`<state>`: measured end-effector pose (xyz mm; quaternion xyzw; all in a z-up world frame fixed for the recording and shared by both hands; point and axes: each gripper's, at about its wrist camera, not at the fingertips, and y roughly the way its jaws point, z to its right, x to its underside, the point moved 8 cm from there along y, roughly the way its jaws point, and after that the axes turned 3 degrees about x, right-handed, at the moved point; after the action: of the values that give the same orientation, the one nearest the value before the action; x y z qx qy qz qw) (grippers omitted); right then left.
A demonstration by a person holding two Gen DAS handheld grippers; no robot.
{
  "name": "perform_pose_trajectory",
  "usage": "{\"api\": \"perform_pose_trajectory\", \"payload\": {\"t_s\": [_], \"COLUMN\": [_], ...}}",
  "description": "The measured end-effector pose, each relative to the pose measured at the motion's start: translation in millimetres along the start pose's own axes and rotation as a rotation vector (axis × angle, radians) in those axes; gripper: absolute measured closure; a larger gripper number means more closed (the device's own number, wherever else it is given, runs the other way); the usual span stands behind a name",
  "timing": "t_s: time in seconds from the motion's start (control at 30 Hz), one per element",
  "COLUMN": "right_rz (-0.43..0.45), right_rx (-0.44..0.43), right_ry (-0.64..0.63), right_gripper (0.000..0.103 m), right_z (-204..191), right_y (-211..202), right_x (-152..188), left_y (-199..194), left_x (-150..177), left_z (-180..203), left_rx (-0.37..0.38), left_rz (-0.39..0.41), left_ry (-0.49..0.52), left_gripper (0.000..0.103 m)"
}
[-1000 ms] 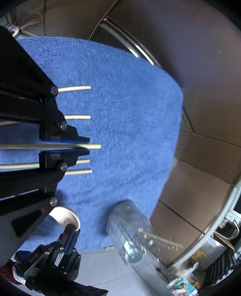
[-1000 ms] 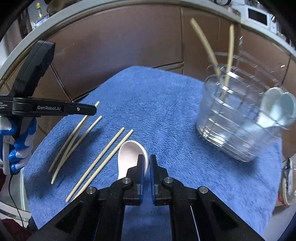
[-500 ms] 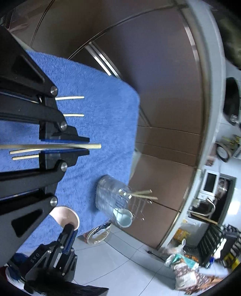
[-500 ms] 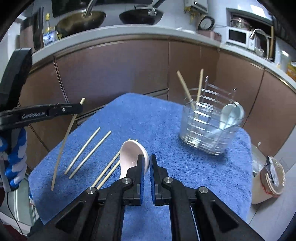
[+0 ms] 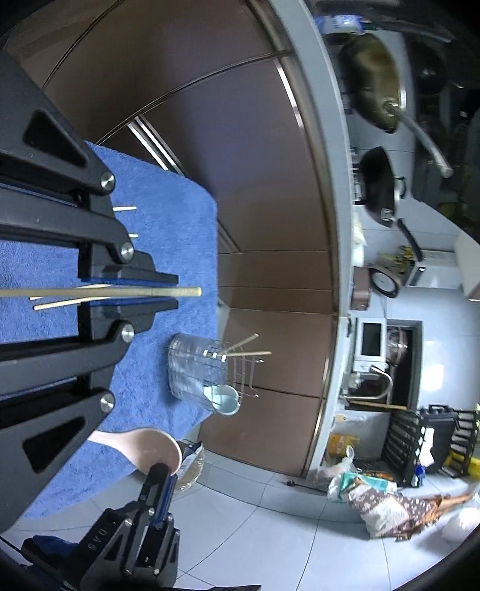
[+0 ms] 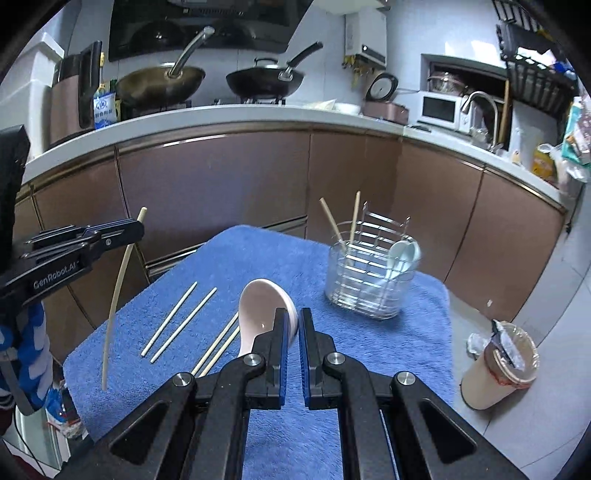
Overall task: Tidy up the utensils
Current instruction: 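Place chopstick in holder with left gripper while right gripper drops pink spoon in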
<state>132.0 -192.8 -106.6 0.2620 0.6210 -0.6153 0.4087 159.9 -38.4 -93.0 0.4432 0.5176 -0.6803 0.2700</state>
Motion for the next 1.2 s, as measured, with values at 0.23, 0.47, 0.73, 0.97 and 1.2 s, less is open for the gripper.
{"api": "perform_pose_trajectory", "payload": {"t_s": [0.23, 0.47, 0.73, 0.97, 1.2], "right_rz": [0.049, 0.095, 0.149, 0.225, 0.296], "right_rx": [0.043, 0.083, 0.124, 0.213, 0.297], "right_ry": [-0.003, 0.003, 0.013, 0.037, 0.071], "right_gripper": [0.097, 0.097, 0.097, 0.097, 0.097], "right_z": [5.8, 18.6, 40.6, 89.2, 136.0], "right_y": [-20.8, -28.8, -25.3, -10.8, 26.3], "right_x": [-6.9, -17.9, -39.4, -87.2, -134.2], "left_y": [-23.8, -31.3, -11.4, 19.3, 76.7], "left_x": [-13.0, -27.7, -47.0, -101.8, -170.5], "left_z": [15.6, 25.9, 35.4, 34.6, 52.6], "left_rx": [-0.020, -0.035, -0.022, 0.014, 0.119], "left_rz": [0.086, 0.155, 0.177, 0.244, 0.347], "left_ry": [0.041, 0.056, 0.057, -0.014, -0.103], "left_gripper": [0.098, 0.098, 0.098, 0.098, 0.098]}}
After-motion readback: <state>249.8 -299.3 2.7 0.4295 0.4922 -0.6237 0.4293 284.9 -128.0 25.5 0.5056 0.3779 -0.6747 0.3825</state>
